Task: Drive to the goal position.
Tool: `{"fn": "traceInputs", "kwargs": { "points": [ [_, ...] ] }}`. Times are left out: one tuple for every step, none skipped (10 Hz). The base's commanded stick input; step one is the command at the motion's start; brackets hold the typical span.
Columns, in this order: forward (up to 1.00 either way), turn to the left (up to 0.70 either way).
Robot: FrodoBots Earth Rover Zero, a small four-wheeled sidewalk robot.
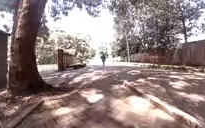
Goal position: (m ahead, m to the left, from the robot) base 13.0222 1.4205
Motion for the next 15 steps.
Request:
{"fn": "traceInputs", "kwargs": {
  "points": [
    [0.7, 0.0],
    [0.7, 0.0],
    [0.7, 0.0],
    [0.7, 0.0],
    [0.7, 0.0],
    [0.7, 0.0],
    [0.7, 0.0],
    [0.7, 0.0],
    [0.7, 0.0],
    [0.7, 0.0],
    [0.7, 0.0],
    [0.7, 0.0],
    [0.7, 0.0],
    [0.7, 0.0],
    [0.7, 0.0]
  ]
}}
